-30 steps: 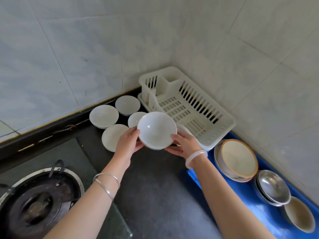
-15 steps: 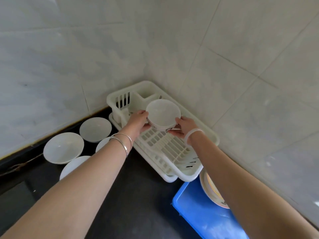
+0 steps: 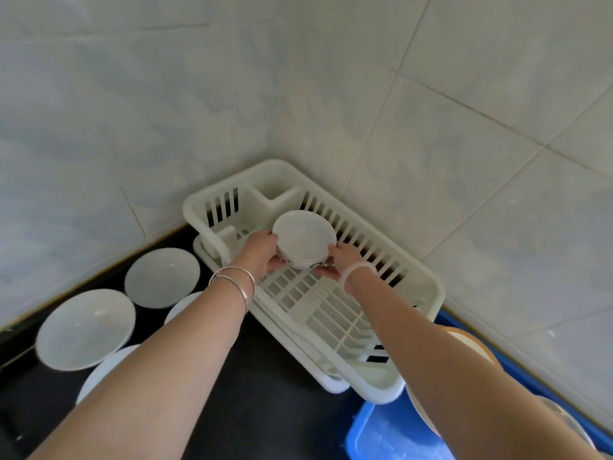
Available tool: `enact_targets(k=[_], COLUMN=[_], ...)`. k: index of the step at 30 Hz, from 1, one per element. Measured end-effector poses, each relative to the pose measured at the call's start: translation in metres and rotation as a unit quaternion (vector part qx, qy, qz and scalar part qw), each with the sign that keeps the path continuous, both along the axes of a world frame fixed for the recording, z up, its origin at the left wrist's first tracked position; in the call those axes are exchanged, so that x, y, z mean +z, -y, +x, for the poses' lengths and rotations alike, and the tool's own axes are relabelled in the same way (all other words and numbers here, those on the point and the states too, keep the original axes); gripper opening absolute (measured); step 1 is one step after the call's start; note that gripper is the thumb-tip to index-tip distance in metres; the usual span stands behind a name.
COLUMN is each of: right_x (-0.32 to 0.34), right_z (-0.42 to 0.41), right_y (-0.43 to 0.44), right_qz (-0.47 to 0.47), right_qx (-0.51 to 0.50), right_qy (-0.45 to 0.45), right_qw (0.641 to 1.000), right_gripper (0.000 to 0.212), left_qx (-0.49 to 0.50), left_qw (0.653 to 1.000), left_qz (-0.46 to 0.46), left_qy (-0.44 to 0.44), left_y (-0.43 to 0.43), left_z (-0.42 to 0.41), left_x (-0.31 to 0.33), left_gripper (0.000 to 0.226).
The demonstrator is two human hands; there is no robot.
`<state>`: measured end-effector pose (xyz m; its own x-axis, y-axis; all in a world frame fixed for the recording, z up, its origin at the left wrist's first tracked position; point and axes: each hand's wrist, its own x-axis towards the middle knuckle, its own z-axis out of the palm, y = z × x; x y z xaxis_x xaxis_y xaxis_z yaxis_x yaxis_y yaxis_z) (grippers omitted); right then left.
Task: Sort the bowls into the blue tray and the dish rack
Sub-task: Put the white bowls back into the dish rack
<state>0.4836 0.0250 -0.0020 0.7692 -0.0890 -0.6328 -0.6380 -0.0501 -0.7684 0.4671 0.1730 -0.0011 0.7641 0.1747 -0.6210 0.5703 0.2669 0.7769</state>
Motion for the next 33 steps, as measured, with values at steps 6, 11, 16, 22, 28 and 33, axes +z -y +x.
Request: enact_targets(k=[6,11,16,22,28,33], right_x=[-0.015,-0.026,-0.029,-0.019,0.005,0.038], right_z=[0.012,0.009,-0.004,-0.01,-0.023,-0.053], right_y=[-0.009,-0.007,-0.005,-0.008,-0.002,-0.004], right_qz=[-0.015,0.011,0.033,-0.082,-0.144,-0.149], right_qx=[0.015,0.001,0.014,0.07,0.113,0.144], right_qy=[0.037,0.067,0.113,0.096,0.114,0.167], right_qw=[0.999,0.998,0.993,0.989,0.976,0.964], right_gripper=[0.039,0.042,0.041,0.046,0.046,0.037], left_qx=[0.029,0.032,0.08,0.048,-0.072,-0.108], left_qw=[1.0,0.999,0.995,0.987,0.961,0.942], left_qz=[0.004,0.01,0.032,0.124,0.25,0.291], left_qy=[0.003,0.02,0.057,0.094,0.095,0.129], left_y=[-0.002,-0.002,-0.002,-0.001,-0.004,-0.013], left_z=[0.011,0.013,0.012,0.005,-0.01,-0.051], left_x=[-0.013,-0.017,-0.022,-0.02,-0.001,0.028], left_gripper=[0.036,0.037,0.039,0.03,0.036,0.041])
